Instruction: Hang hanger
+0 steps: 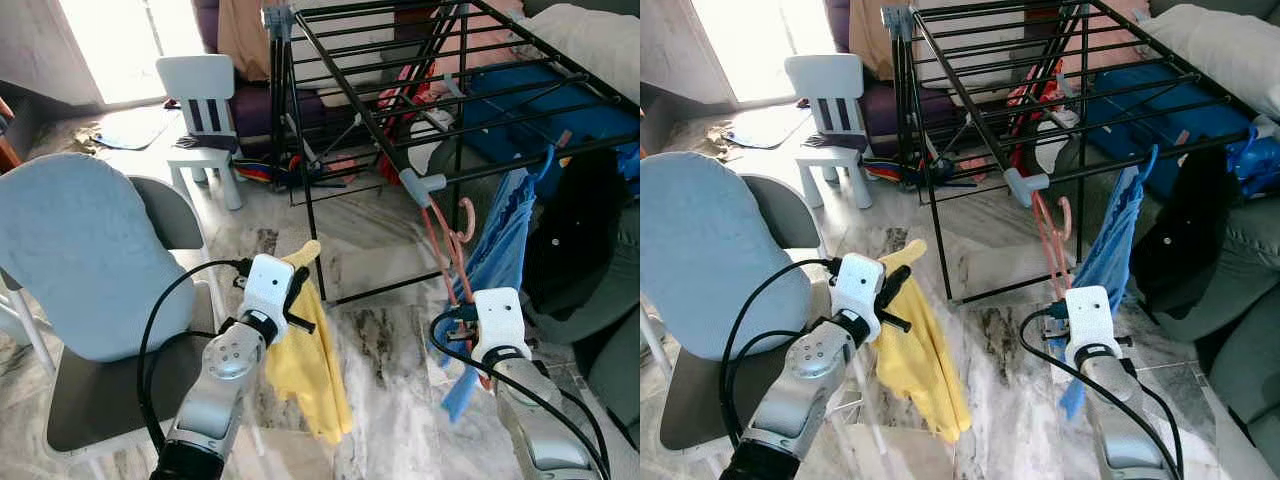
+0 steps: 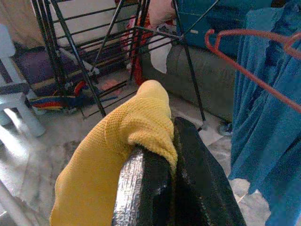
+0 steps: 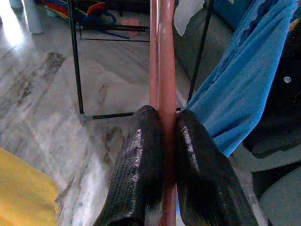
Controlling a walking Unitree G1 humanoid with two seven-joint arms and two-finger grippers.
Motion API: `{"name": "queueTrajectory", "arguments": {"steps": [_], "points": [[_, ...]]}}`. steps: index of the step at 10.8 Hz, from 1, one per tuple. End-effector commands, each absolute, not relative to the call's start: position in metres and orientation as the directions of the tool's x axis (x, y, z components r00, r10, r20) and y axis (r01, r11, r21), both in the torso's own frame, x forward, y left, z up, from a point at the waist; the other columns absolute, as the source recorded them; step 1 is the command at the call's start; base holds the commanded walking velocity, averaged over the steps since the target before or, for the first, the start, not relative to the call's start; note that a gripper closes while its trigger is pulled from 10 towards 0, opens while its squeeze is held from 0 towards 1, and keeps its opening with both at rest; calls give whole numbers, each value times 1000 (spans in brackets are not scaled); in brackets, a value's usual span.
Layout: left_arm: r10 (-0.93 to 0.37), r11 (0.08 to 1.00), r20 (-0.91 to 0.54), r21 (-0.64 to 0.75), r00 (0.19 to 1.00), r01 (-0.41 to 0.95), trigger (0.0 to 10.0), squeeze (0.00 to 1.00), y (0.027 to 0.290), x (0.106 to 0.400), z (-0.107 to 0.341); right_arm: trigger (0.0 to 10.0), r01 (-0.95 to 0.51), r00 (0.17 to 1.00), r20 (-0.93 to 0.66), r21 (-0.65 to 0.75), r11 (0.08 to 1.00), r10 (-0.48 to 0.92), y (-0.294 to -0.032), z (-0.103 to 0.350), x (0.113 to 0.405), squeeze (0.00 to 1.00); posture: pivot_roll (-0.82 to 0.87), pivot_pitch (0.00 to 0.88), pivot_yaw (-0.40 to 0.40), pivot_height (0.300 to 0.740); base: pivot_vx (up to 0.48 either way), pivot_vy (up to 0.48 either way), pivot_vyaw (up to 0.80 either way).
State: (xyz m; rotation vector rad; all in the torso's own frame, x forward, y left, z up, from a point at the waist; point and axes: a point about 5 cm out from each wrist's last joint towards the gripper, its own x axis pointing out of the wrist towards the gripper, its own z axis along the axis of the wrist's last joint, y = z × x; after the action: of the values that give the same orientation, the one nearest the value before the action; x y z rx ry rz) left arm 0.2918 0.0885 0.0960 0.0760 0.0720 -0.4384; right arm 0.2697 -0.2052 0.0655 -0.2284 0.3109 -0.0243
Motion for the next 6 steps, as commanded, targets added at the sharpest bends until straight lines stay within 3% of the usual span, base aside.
{"name": "queueTrajectory", "arguments": {"steps": [1, 4, 6], "points": [[-436, 895, -46, 78, 899, 438, 10000, 0, 87, 294, 105, 10000, -26, 963, -267, -223, 974, -35, -199, 75, 274, 0, -191, 0, 35, 740, 0, 0, 0], [-438, 895, -52, 73, 898, 441, 10000, 0, 87, 295, 104, 10000, -32, 959, -281, -209, 977, -28, -195, 73, 271, 0, -192, 0, 35, 740, 0, 0, 0], [-444, 892, -54, 72, 894, 447, 10000, 0, 86, 295, 104, 10000, -40, 957, -290, -205, 978, -22, -193, 72, 271, 0, -194, 0, 34, 740, 0, -253, 0]]}}
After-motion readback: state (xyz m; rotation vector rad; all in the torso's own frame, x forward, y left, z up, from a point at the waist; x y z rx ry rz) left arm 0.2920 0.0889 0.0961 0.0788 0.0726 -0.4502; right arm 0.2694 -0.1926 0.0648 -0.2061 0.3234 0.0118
